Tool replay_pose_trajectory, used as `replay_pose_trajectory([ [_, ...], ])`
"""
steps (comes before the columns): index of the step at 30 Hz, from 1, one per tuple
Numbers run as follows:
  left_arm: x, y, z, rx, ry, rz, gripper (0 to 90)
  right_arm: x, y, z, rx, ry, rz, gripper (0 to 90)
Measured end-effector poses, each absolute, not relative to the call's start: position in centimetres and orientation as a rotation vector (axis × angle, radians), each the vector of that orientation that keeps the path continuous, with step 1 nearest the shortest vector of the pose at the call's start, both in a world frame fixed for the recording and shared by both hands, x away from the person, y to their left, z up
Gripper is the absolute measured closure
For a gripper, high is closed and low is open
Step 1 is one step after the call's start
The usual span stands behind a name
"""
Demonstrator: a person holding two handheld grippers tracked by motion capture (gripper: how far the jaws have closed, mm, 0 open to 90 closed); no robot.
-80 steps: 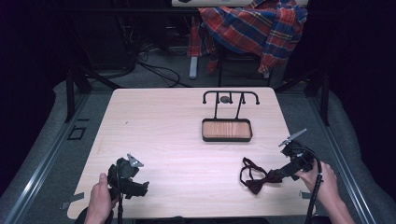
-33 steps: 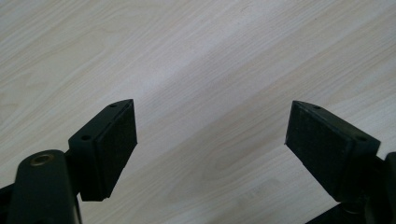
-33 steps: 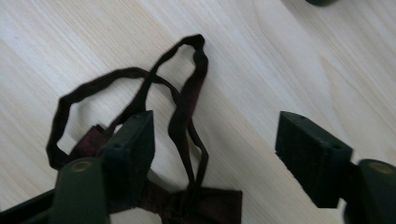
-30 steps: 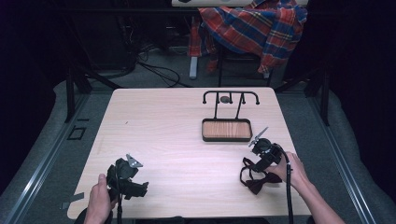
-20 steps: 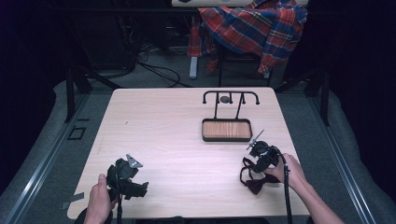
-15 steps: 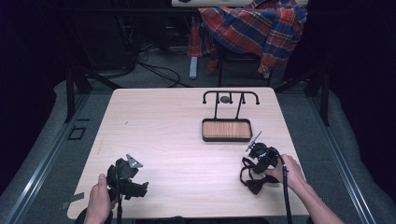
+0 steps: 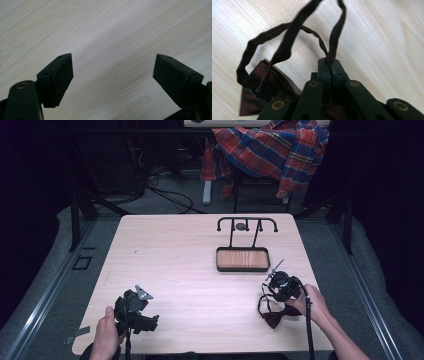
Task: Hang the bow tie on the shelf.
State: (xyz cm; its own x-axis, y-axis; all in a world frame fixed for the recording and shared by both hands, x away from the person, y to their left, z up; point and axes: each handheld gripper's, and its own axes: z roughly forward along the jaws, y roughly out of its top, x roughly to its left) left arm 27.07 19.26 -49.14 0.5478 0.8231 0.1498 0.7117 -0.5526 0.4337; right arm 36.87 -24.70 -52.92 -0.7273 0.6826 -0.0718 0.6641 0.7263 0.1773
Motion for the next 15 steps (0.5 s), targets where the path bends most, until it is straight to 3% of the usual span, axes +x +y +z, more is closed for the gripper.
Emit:
replay_pose_trajectory([
  [15, 27.0, 19.2, -49.1, 2.466, 1.266, 0.488, 16.7, 35.9, -25.0, -50.7, 1.077, 2.738, 0.307, 88.8],
])
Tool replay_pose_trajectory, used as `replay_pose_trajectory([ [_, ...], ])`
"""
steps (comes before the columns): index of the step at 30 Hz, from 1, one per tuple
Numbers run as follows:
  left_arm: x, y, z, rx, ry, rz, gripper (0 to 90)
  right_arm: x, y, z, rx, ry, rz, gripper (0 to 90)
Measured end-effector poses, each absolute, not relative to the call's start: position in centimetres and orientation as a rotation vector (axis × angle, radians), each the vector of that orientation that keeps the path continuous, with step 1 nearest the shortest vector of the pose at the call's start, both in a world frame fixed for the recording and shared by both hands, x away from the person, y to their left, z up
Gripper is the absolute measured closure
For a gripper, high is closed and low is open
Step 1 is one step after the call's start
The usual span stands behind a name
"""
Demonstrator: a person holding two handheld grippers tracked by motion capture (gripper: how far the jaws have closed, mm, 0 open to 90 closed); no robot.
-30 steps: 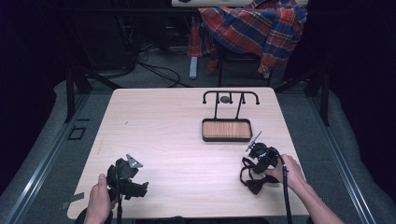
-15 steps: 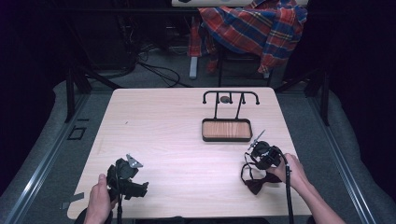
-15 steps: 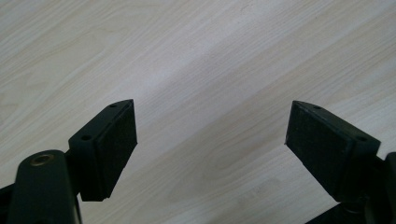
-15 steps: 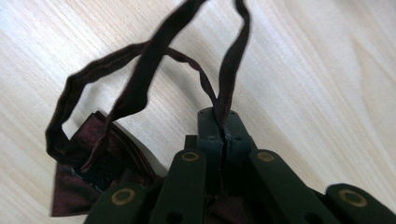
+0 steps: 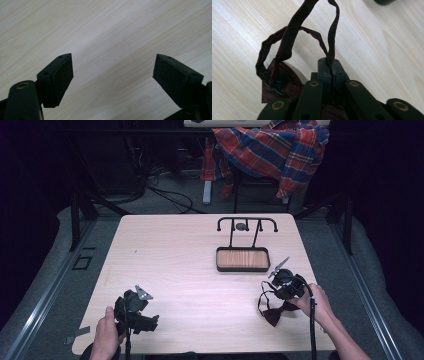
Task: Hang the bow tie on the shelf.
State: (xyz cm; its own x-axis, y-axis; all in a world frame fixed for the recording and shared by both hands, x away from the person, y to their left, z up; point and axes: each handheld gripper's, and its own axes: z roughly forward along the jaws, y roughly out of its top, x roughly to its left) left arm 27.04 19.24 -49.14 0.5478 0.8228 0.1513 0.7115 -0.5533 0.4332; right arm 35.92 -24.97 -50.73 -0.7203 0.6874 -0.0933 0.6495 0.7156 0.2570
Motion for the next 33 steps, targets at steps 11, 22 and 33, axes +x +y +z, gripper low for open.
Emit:
replay_pose_trajectory([
  [11, 27.0, 19.2, -49.2, 2.471, 1.263, 0.487, 16.5, 35.5, -25.2, -49.2, 1.066, 2.673, 0.379, 88.9],
  [22, 27.1, 19.2, -49.2, 2.474, 1.262, 0.483, 16.3, 35.8, -25.3, -48.5, 1.06, 2.633, 0.393, 89.1],
  [33, 27.1, 19.2, -49.2, 2.471, 1.265, 0.483, 16.2, 36.2, -25.5, -47.1, 1.071, 2.557, 0.447, 89.2],
])
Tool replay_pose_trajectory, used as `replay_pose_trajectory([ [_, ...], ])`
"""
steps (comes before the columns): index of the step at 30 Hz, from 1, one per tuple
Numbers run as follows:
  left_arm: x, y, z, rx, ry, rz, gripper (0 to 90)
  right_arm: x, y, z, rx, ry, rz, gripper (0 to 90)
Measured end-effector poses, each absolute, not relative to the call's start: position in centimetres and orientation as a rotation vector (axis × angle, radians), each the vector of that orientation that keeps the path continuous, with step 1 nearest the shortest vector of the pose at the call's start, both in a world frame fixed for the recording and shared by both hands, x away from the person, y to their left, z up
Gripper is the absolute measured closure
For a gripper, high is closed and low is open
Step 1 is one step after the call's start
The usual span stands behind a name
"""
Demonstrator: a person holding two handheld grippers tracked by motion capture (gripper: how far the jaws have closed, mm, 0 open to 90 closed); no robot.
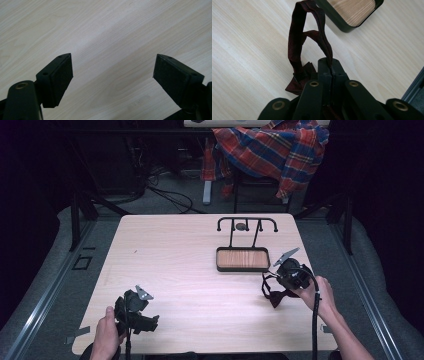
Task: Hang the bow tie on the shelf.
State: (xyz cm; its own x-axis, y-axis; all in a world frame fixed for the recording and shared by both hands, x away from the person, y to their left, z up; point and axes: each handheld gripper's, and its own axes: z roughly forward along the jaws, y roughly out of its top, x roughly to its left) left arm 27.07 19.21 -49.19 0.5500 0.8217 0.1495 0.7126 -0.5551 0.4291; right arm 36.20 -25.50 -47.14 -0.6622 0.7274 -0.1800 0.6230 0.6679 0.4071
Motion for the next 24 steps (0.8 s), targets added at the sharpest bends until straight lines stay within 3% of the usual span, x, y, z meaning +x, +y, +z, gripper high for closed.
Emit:
replay_pose_trajectory([
  [24, 27.1, 19.3, -49.1, 2.466, 1.263, 0.484, 16.3, 37.4, -25.4, -45.1, 1.07, 2.479, 0.501, 89.2],
])
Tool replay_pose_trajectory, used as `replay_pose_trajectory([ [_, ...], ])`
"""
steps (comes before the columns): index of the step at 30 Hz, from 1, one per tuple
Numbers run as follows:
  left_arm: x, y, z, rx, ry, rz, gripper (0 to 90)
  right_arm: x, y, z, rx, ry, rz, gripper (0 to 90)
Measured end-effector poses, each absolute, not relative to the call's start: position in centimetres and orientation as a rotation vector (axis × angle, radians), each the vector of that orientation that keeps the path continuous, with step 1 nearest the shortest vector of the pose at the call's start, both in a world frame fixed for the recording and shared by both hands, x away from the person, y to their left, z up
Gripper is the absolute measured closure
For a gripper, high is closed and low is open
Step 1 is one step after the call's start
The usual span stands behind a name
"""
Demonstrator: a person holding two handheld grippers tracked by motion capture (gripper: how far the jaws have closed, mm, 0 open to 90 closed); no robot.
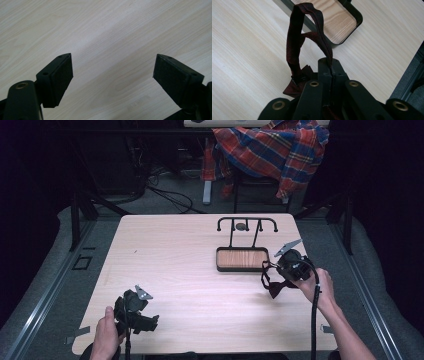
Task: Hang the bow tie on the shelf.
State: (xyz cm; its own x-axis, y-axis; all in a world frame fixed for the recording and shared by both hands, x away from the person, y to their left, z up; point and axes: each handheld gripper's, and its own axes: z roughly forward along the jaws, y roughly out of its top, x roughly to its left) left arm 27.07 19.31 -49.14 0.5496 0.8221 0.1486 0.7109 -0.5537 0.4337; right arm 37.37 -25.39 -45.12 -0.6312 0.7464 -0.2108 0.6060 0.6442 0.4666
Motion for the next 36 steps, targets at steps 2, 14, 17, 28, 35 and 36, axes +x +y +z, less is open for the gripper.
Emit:
replay_pose_trajectory([
  [2, 27.1, 19.3, -49.1, 2.465, 1.264, 0.482, 16.3, 37.5, -25.3, -45.0, 1.07, 2.476, 0.508, 89.2],
  [14, 27.1, 19.3, -49.1, 2.464, 1.264, 0.481, 16.4, 38.2, -25.6, -43.6, 1.078, 2.436, 0.544, 89.2],
  [17, 27.1, 19.4, -49.1, 2.464, 1.264, 0.479, 16.4, 38.6, -25.7, -43.2, 1.089, 2.421, 0.561, 89.2],
  [28, 27.1, 19.4, -49.1, 2.463, 1.262, 0.479, 16.3, 39.7, -26.0, -42.6, 1.118, 2.382, 0.601, 89.3],
  [35, 27.1, 19.3, -49.1, 2.463, 1.264, 0.479, 16.4, 40.3, -26.2, -42.2, 1.128, 2.366, 0.61, 89.3],
  [36, 27.1, 19.3, -49.1, 2.463, 1.264, 0.479, 16.3, 40.4, -26.2, -42.2, 1.133, 2.359, 0.617, 89.3],
])
